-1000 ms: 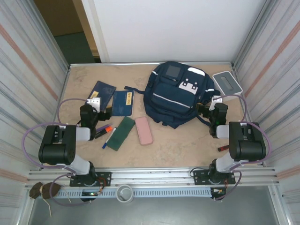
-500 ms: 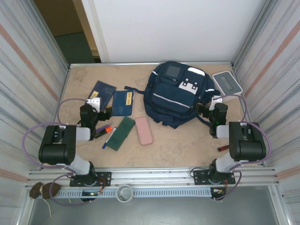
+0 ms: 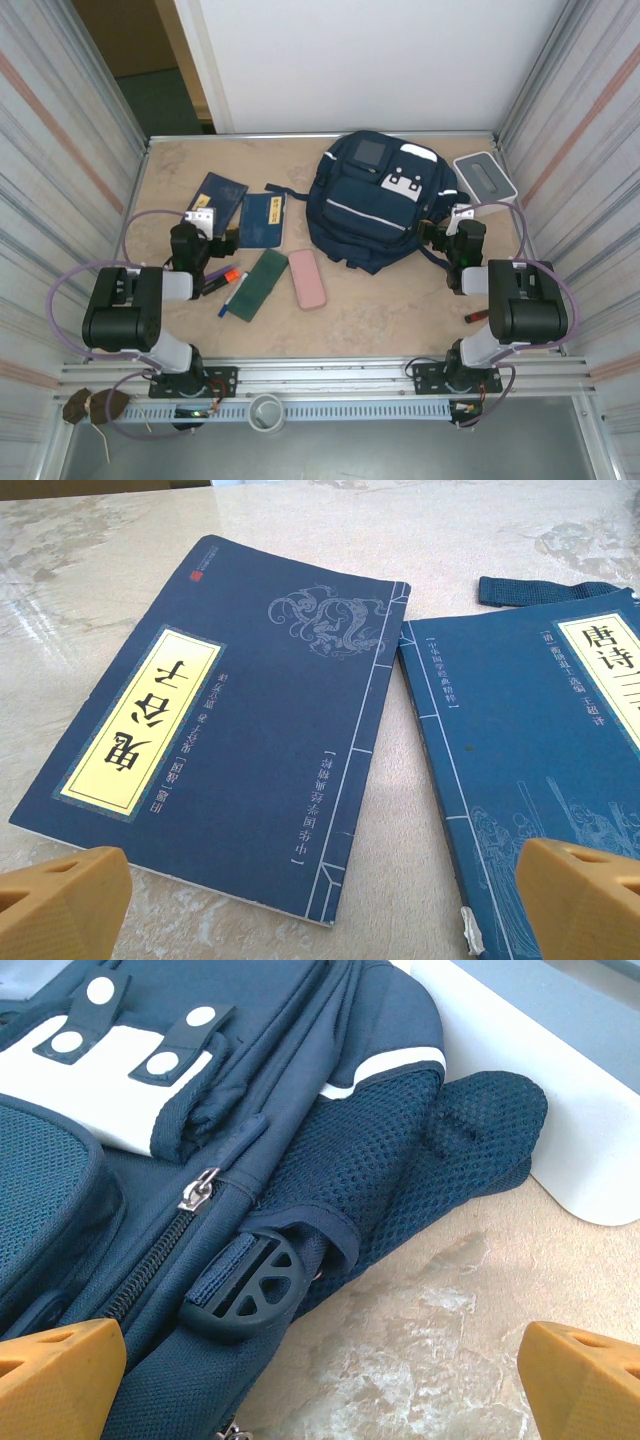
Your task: Pack the student bag
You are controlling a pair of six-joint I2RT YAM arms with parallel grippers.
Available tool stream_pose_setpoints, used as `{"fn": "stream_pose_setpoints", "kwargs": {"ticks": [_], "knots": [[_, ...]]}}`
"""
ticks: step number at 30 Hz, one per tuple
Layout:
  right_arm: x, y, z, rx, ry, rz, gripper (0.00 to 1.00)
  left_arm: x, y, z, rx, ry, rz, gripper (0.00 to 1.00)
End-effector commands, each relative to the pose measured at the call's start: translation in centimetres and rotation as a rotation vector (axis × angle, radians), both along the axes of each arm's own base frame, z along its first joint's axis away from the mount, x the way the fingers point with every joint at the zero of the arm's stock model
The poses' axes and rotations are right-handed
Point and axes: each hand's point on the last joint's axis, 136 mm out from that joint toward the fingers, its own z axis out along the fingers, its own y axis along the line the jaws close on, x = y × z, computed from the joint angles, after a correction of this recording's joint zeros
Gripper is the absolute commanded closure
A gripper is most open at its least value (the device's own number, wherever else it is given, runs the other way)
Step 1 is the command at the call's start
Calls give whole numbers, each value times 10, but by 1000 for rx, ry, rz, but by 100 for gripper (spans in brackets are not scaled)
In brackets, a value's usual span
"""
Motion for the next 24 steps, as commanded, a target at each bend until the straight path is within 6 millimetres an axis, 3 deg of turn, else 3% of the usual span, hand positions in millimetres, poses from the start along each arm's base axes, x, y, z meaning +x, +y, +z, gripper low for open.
{"fn": "stream_pose_setpoints", "kwargs": {"ticks": [1, 6, 11, 14, 16, 17, 21, 24], "knots": [[5, 1, 8, 15, -25, -1, 1, 7, 0, 15, 8, -40, 7, 1], [2, 5, 16, -31, -41, -18, 1, 6, 5, 24, 11, -59, 44, 1], [-17, -2, 59, -86, -111, -120, 1, -12, 32, 64, 10, -91, 220, 1], [-32, -14, 80, 7, -107, -220, 1, -31, 56, 82, -109, -88, 411, 1], [-40, -12, 88, 90, -58, -244, 1, -41, 55, 82, -267, -20, 478, 1], [-41, -7, 89, 127, -44, -229, 1, -43, 44, 81, -338, 24, 446, 1], [-39, 33, 74, 358, 141, -140, 1, -39, -33, 79, -585, 186, 232, 2], [-31, 51, 53, 378, 358, -117, 2, -42, -102, 74, -576, 331, 92, 1]]}}
